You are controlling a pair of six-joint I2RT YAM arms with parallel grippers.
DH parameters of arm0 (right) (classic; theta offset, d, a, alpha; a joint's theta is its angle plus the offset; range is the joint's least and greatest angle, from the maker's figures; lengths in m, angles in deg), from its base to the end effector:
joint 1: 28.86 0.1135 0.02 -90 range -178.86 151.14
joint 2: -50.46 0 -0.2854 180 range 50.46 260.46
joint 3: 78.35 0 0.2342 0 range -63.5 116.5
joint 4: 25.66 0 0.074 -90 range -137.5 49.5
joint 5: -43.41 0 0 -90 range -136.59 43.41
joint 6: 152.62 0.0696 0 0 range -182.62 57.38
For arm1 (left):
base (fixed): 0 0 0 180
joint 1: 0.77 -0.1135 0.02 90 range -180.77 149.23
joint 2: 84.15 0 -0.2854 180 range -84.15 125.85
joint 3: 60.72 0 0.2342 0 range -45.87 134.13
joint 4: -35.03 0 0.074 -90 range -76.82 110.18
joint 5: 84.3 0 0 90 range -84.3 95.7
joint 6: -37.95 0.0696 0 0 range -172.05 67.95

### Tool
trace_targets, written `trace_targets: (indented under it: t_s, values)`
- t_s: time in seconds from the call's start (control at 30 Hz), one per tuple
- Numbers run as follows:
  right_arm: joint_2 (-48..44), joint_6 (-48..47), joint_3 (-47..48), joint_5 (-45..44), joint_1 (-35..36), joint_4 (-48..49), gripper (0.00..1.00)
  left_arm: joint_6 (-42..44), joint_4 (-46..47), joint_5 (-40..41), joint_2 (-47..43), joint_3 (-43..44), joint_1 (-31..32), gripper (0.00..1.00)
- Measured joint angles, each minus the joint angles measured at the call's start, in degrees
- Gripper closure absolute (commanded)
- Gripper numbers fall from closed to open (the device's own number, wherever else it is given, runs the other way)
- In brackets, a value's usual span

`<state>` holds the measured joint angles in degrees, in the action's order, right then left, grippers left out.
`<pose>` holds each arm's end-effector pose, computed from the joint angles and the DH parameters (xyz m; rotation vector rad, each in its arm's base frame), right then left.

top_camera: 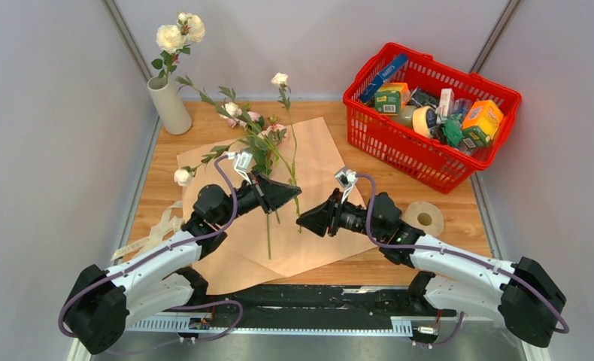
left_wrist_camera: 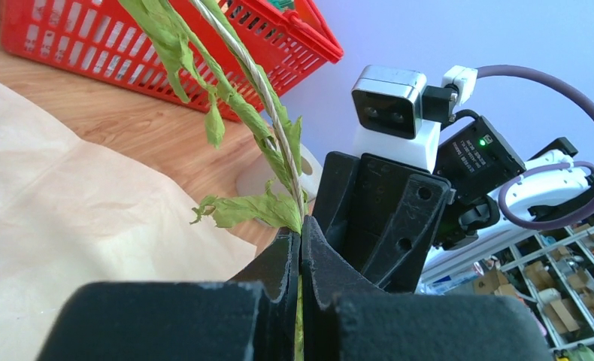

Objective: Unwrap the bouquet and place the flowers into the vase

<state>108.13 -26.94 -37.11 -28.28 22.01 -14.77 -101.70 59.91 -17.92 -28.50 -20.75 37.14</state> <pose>0.1291 0.1933 0.2749 -0.5120 1.7954 1.3662 0.1568 -0.1574 0.3079 0.2233 1.6024 -1.5145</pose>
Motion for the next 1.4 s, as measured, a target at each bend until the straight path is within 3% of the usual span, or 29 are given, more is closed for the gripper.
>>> trace_targets:
  t_s: [0.17,0.27,0.37,0.53,0.93,1.4]
  values:
    - [0.52,0.20,-0.33,0.46,0.09,2.05,0.83,-0.66,1.33,-0.02,0.09,-0.07,0.00,0.98]
    - [0.76,0.15,-0.35,0.81,0.11,2.69,1.00,-1.09,2.54,-0.02,0.31,-0.11,0.00,0.94]
    - [0.76,-0.04,-0.35,1.18,0.11,2.89,1.00,-1.18,2.97,-0.04,0.57,-0.13,0.00,0.77]
    - [0.66,-0.96,-0.72,2.47,0.11,2.86,1.00,-1.33,3.43,-0.15,0.66,-0.24,0.00,0.64]
    - [0.63,-4.37,-1.86,7.61,0.11,2.49,1.00,-2.73,8.20,-2.40,1.90,-0.24,0.00,0.60]
    - [-2.36,-5.84,-3.89,9.90,0.11,1.66,1.00,-1.22,4.42,-1.53,0.07,0.55,0.00,0.57]
